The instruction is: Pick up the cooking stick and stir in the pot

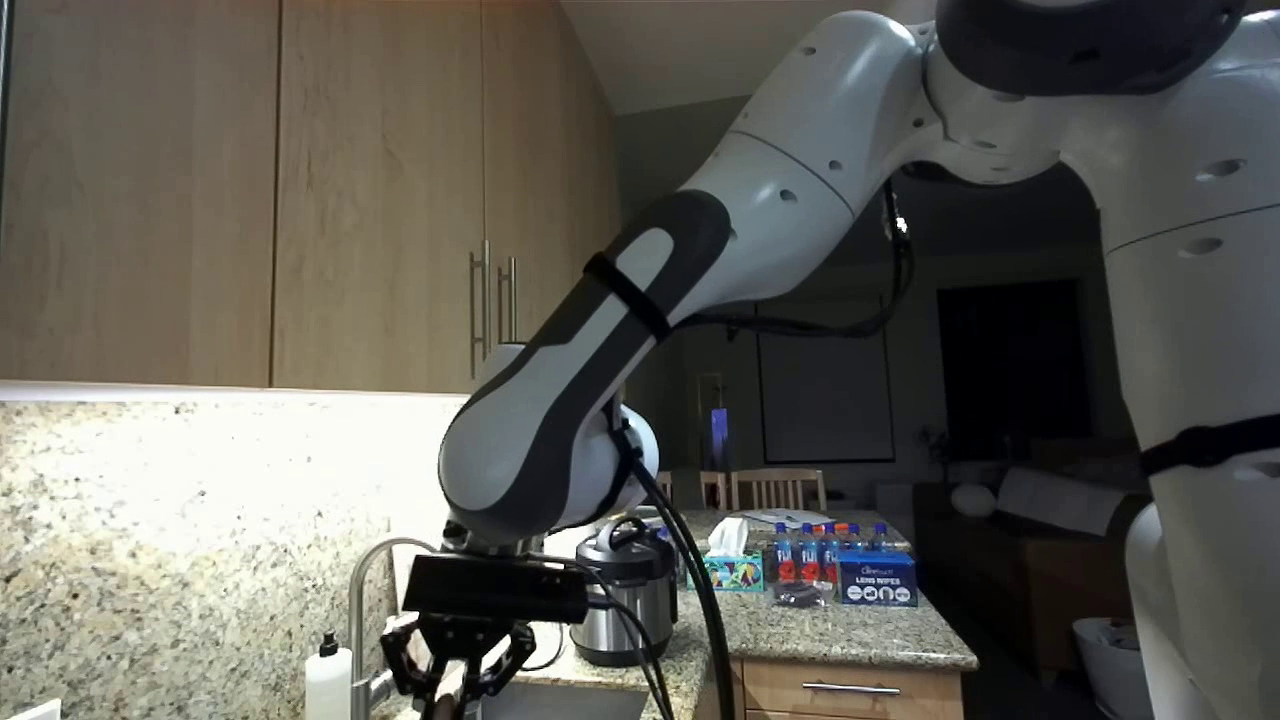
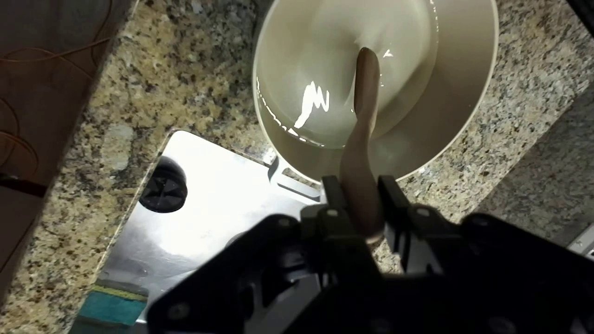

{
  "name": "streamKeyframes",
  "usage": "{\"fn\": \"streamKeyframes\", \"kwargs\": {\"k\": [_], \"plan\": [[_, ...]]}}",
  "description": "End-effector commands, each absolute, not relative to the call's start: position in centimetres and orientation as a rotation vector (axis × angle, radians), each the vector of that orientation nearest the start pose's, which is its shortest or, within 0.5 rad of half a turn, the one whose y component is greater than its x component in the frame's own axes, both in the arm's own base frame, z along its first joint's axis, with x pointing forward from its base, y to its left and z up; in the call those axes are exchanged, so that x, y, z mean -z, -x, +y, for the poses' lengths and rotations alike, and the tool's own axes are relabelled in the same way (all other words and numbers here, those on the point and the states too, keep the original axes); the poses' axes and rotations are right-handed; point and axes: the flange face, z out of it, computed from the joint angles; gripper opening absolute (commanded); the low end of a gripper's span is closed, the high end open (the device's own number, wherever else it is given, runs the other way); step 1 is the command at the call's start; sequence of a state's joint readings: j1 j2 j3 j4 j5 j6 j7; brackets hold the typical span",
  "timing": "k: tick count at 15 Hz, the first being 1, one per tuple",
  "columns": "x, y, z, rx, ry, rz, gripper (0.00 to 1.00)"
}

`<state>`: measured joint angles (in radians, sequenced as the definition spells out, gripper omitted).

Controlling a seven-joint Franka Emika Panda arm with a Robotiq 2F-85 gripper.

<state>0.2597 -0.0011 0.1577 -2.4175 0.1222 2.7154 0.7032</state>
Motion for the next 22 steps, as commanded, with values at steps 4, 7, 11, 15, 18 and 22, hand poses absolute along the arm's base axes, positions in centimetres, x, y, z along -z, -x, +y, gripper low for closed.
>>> {"fn": "streamKeyframes", "kwargs": {"k": [4,7,11,15,18,22], "plan": [[-36.8,-48.5,17.2,0.245,2.910,0.632,0.10],[-38.4,-49.8,17.0,0.201,2.944,0.634,0.10],[-39.9,-51.8,17.7,0.185,2.967,0.603,0.10],[-39.8,-54.1,18.0,0.142,2.975,0.596,0.10],[-37.9,-55.9,17.2,0.043,2.972,0.605,0.10],[-35.7,-58.4,15.8,-0.055,2.964,0.582,0.10]]}}
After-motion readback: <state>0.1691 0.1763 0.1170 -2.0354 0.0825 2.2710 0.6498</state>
